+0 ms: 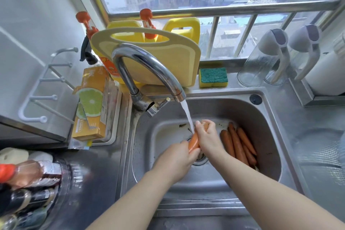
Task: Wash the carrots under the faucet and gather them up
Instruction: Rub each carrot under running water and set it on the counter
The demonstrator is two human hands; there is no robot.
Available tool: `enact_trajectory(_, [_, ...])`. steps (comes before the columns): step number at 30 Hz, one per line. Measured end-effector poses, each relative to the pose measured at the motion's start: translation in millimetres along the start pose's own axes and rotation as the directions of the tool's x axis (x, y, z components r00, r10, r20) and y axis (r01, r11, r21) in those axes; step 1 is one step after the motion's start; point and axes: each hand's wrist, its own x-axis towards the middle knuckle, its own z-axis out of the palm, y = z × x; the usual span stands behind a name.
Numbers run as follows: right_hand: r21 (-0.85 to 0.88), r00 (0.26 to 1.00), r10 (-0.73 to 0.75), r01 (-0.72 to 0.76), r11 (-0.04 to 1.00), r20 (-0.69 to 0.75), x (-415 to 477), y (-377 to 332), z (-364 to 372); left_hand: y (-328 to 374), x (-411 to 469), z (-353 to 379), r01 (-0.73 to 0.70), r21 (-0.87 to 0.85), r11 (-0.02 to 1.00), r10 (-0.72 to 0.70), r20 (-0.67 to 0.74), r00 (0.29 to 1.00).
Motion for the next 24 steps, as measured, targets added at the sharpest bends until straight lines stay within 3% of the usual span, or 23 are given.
enact_trajectory(3, [0.057,1.0,0.016,-0.017,0.998,0.025,1,1,-3,-6,-2,-2,0.016,-0.067,0.998,-0.017,-0.019,1.0])
enact_trajectory(7, [0.369,0.941,0.075,-0.202,0.907,0.33,-5,-2,1,-22,9,-2,0.18,-0.4,0.899,-0.146,0.115,0.983])
enact_trajectory(10, [0.285,0.946,-0.014,-0.083,0.955,0.323,-10,-5,4,-25,10,2,0.193,-0.597,0.778,-0.092,0.196,0.976])
enact_trajectory(13, [0.174,0.982,-0.074,0.044,0.984,0.175,-7,-8,9,-20,8,13,0.049,-0.527,0.848,-0.005,0.085,0.996])
enact_trajectory(18, [0.192,0.998,-0.057,0.049,0.98,0.04,-2,-16,14,-16,10,18,-0.049,-0.412,0.91,0.018,-0.078,0.997])
enact_trajectory(21, [0.324,0.972,-0.018,-0.06,0.944,0.233,-5,-15,4,-23,13,11,0.002,-0.388,0.922,-0.054,-0.122,0.991])
enact_trajectory(24, [0.413,0.899,-0.025,-0.177,0.893,0.438,-10,-11,-13,-24,15,4,0.105,-0.525,0.844,-0.137,-0.023,0.99])
